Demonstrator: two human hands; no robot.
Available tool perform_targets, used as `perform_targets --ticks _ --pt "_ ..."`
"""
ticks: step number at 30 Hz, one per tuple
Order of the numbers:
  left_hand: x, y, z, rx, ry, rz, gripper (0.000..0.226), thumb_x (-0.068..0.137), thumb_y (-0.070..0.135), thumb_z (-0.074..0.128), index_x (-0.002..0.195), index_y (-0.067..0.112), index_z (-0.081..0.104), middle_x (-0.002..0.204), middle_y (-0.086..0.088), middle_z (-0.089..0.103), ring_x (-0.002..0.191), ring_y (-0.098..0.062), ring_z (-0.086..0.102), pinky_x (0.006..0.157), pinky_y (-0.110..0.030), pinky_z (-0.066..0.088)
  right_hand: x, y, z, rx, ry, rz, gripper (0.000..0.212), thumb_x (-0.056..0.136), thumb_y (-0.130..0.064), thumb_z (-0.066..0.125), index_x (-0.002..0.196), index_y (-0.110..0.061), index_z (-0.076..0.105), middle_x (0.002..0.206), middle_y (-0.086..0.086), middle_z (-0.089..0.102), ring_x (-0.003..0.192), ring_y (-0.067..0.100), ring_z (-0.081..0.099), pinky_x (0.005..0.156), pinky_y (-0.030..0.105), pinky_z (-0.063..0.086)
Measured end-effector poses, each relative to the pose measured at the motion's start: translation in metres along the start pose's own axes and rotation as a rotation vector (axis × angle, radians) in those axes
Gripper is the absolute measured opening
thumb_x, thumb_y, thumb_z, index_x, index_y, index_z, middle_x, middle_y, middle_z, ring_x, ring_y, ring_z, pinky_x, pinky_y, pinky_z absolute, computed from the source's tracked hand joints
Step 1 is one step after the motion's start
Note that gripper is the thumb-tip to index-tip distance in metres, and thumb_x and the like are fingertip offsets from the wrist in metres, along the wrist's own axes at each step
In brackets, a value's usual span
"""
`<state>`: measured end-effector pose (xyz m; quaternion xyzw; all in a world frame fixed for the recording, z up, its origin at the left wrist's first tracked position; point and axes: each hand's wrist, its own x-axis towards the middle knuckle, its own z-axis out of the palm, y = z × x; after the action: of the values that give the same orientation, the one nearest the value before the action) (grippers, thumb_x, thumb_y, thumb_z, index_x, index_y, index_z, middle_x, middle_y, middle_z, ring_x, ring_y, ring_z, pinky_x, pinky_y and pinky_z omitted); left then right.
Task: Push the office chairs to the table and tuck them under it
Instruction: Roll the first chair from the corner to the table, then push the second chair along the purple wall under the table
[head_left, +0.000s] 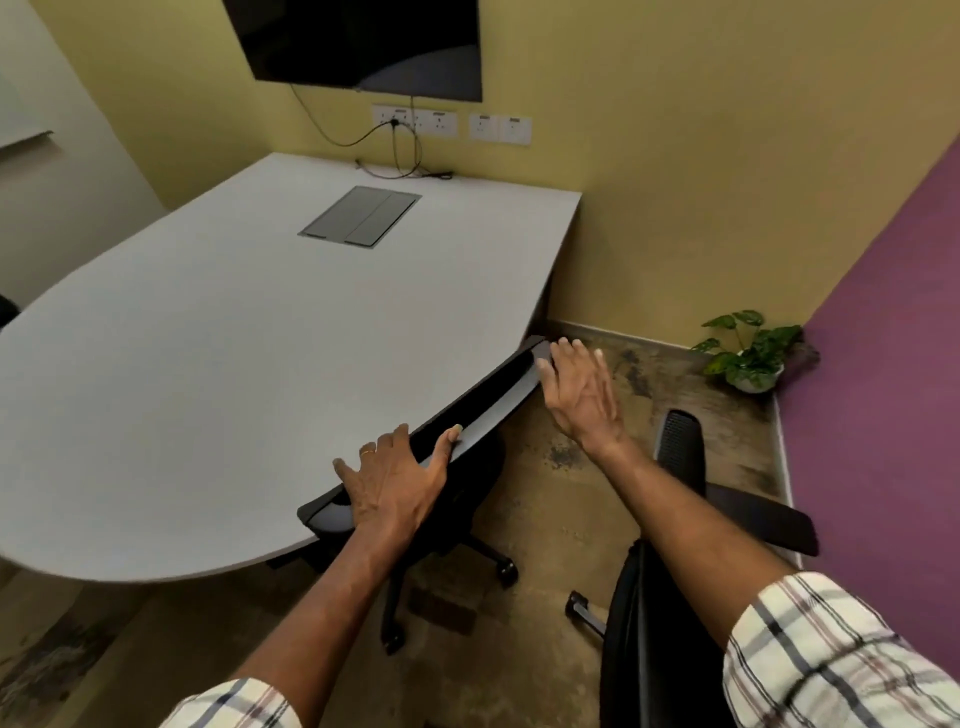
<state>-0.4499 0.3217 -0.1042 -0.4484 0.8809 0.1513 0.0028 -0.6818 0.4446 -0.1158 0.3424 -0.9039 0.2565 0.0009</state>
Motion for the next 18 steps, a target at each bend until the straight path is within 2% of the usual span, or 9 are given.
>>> perform_targets --ticks 2,6,10,18 --pt "0.002 -0.002 -0.004 0.003 0.009 0.080 0.105 0.090 0.091 0.007 0.158 0.018 0.039 0.155 -0.009 0.052 0.146 -0.032 0.044 0.122 -0.070 0.013 -0.026 0.012 -0.014 -0.065 0.004 0.064 0.061 0.108 -0.047 0.028 0.153 -0.007 0.040 0.162 0.012 0.036 0.154 0.024 0.024 0.128 0.045 0.007" --pt "0.009 0.010 -0.014 -0.004 -0.017 0.277 0.104 0.089 0.089 0.007 0.163 0.019 0.027 0.165 -0.006 0.039 0.154 -0.030 0.033 0.124 -0.068 0.011 -0.083 0.025 -0.049 -0.163 0.084 0.219 0.063 0.108 -0.048 0.031 0.155 -0.006 0.037 0.164 0.012 0.032 0.155 0.023 0.020 0.128 0.044 0.007" --pt "0.010 0.042 -0.023 0.024 -0.001 0.552 0.104 0.089 0.090 0.005 0.164 0.020 0.026 0.167 -0.004 0.037 0.155 -0.029 0.029 0.124 -0.066 0.012 -0.142 0.024 -0.075 -0.195 0.151 0.420 0.064 0.108 -0.047 0.029 0.157 -0.006 0.030 0.166 0.012 0.027 0.156 0.024 0.017 0.128 0.043 0.008" --pt "-0.018 0.070 -0.030 0.078 -0.038 0.927 0.099 0.094 0.084 0.006 0.166 0.018 0.021 0.173 -0.006 0.022 0.161 -0.026 0.011 0.127 -0.064 0.007 -0.243 -0.001 -0.081 -0.257 0.174 0.671 0.066 0.109 -0.048 0.023 0.158 -0.004 0.026 0.166 0.014 0.025 0.156 0.026 0.017 0.128 0.044 0.008"
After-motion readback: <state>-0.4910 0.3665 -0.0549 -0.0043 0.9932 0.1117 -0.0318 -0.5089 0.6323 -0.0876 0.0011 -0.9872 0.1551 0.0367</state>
